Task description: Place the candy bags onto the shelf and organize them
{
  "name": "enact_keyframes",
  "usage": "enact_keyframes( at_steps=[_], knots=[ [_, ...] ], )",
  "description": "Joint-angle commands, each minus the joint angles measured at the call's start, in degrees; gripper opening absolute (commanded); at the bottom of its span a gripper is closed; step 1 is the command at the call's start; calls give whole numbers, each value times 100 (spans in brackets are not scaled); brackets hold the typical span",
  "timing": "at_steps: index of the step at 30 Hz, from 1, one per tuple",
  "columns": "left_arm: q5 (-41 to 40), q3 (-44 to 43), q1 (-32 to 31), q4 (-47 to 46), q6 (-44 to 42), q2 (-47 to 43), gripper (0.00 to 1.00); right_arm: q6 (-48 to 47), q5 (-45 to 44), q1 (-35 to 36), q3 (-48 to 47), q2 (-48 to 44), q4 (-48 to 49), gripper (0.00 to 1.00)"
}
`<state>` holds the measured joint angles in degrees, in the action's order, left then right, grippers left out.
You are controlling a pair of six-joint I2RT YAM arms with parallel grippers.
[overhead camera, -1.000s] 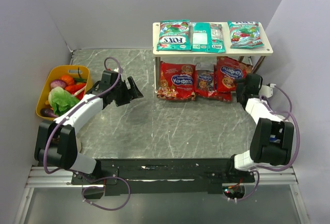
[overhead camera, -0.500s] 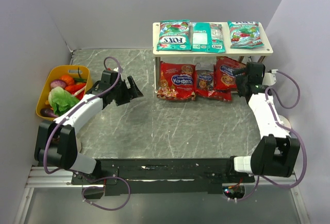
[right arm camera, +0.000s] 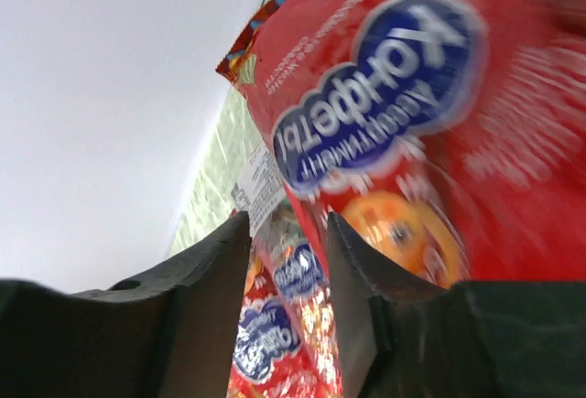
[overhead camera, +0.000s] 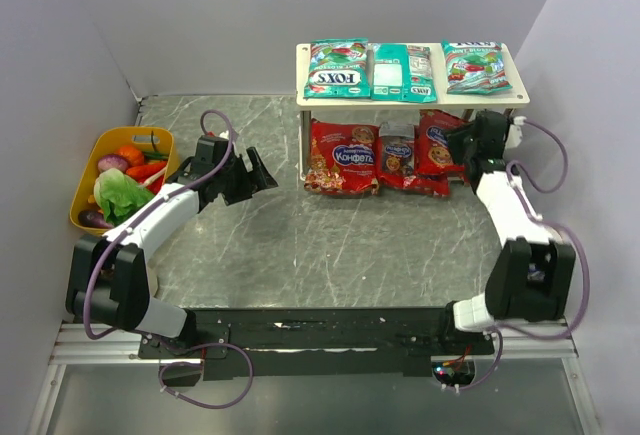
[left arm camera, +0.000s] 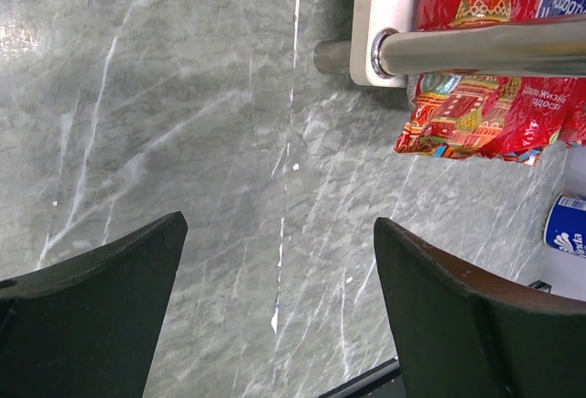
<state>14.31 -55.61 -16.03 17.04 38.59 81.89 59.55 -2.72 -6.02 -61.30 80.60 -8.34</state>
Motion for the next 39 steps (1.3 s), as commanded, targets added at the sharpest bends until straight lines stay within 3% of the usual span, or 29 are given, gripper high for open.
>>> enact_keyframes(
  at_steps=[1, 6, 10, 13, 19, 32, 39],
  knots=[
    [11, -107, 21, -78, 8, -121, 90, -339, 886, -4, -523, 939, 1121, 44],
    [-68, -169, 21, -51, -9, -147, 90, -558, 809, -109, -375, 1669, 1194, 41],
    [-86, -169, 21, -78, -9, -147, 90, -716, 693, -285, 642, 1582, 1615, 38],
    [-77, -169, 21, -87, -27, -129, 90, -804, 756, -303, 883, 1468, 2003, 37],
    [-86, -187, 30, -86, -45, -94, 90, -918, 738, -294, 532, 1283, 1450, 37],
    [-7, -143, 30, -183, -9, -85, 90, -1068, -228, -312, -66, 377, 238, 35],
    [-33, -90, 30, -175, 17, -138, 90, 449, -598, -312, -32, 861, -958, 27]
  ],
)
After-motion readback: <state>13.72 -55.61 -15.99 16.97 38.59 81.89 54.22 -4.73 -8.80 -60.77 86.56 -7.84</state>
